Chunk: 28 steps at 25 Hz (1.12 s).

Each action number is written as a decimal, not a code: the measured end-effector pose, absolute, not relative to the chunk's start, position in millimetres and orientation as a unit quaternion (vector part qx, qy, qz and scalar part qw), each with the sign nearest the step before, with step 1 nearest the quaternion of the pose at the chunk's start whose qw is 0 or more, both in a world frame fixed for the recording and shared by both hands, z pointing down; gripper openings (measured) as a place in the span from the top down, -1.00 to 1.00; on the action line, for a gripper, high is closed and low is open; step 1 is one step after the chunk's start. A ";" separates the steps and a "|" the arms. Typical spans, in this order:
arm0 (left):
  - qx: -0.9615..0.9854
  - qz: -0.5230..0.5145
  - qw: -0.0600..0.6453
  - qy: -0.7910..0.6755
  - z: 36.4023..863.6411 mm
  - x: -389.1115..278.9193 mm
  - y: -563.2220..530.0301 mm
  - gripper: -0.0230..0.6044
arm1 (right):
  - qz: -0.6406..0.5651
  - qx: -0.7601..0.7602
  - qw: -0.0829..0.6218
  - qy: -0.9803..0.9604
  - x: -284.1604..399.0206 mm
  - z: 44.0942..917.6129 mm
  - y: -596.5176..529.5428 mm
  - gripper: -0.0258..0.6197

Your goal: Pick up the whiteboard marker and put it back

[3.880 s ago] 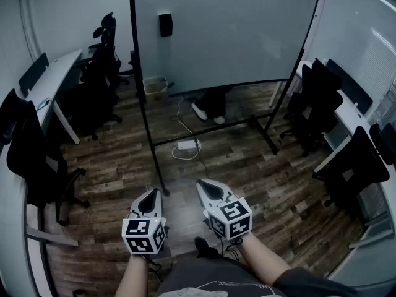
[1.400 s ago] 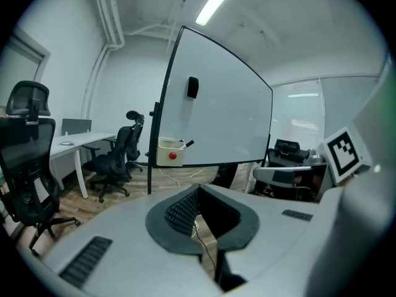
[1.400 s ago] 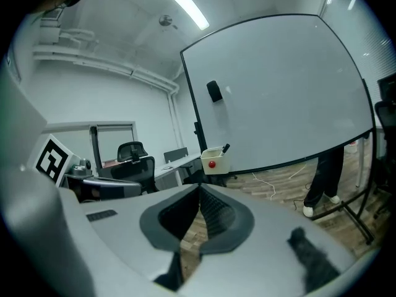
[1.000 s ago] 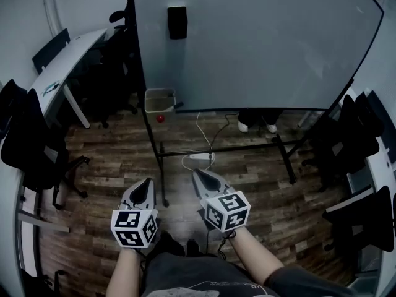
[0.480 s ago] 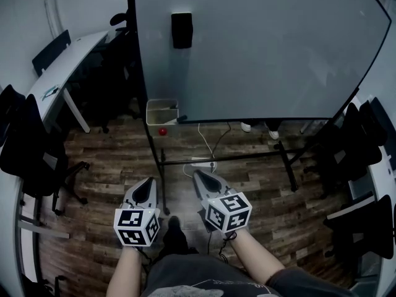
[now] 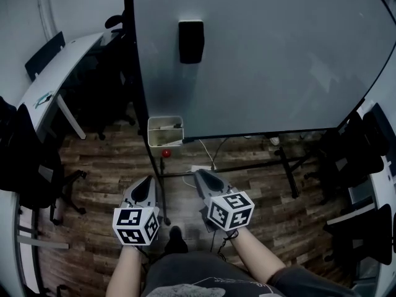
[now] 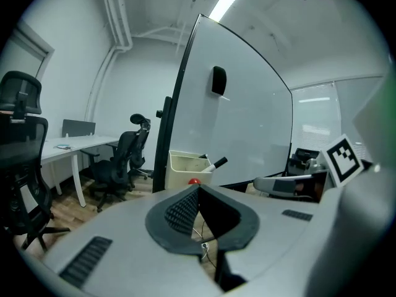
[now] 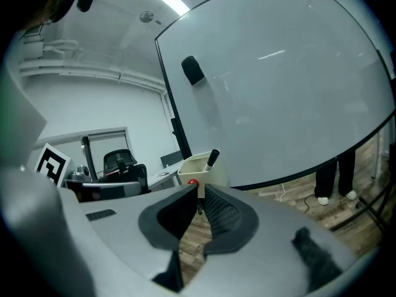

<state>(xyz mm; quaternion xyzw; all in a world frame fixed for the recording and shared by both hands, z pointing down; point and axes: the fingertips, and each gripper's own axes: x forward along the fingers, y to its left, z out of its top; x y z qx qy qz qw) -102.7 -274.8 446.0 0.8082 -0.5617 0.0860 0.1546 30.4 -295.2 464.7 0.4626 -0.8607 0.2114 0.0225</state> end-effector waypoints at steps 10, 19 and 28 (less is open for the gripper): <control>0.805 0.100 0.160 -0.562 455.7 -116.4 -339.1 0.88 | 0.230 0.457 0.021 -0.859 8.4 470.9 -362.2 0.64; 0.810 0.098 0.159 -0.556 451.4 -119.8 -371.5 0.88 | 0.237 0.458 0.001 -0.857 1.5 464.4 -396.1 0.51; 0.808 0.104 0.161 -0.557 455.9 -125.1 -381.2 0.88 | 0.251 0.459 -0.033 -0.852 -4.5 460.0 -414.0 0.51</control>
